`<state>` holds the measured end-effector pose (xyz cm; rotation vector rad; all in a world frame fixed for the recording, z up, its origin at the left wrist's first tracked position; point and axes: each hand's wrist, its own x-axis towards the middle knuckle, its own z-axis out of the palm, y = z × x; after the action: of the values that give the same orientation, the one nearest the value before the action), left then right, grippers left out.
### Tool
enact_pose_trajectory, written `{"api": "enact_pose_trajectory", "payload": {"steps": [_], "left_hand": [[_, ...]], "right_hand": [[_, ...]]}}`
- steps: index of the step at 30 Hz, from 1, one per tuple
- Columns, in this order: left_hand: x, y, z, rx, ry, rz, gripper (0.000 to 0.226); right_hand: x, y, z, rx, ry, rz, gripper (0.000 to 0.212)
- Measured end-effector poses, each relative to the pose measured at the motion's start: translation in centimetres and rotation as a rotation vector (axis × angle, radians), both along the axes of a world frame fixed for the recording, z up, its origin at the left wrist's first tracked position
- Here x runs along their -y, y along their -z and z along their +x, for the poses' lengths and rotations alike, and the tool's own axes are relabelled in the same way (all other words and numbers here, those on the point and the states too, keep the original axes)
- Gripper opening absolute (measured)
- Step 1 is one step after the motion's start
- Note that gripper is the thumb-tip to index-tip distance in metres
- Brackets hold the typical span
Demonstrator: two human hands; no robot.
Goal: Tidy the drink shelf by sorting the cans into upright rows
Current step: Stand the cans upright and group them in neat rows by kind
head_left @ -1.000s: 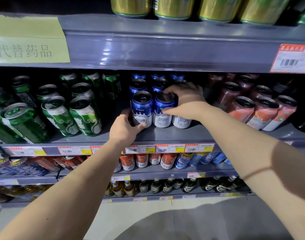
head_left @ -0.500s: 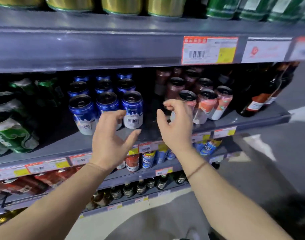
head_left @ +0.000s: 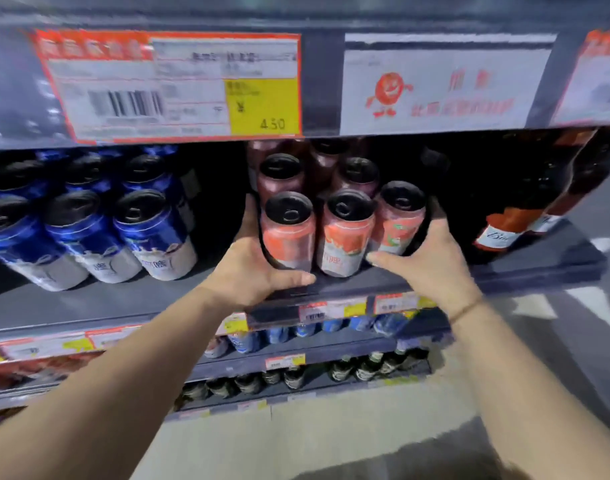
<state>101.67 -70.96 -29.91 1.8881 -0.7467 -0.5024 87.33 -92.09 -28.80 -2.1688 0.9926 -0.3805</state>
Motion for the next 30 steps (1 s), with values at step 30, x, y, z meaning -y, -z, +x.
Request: {"api": "enact_pose_trajectory", "payload": {"steps": [30], "left_hand": [[0.7, -2.7, 0.2, -0.151, 0.029, -0.354, 0.117]], "right_hand": [[3.4, -9.7, 9.4, -0.144, -0.583, -0.207, 0.045]]}}
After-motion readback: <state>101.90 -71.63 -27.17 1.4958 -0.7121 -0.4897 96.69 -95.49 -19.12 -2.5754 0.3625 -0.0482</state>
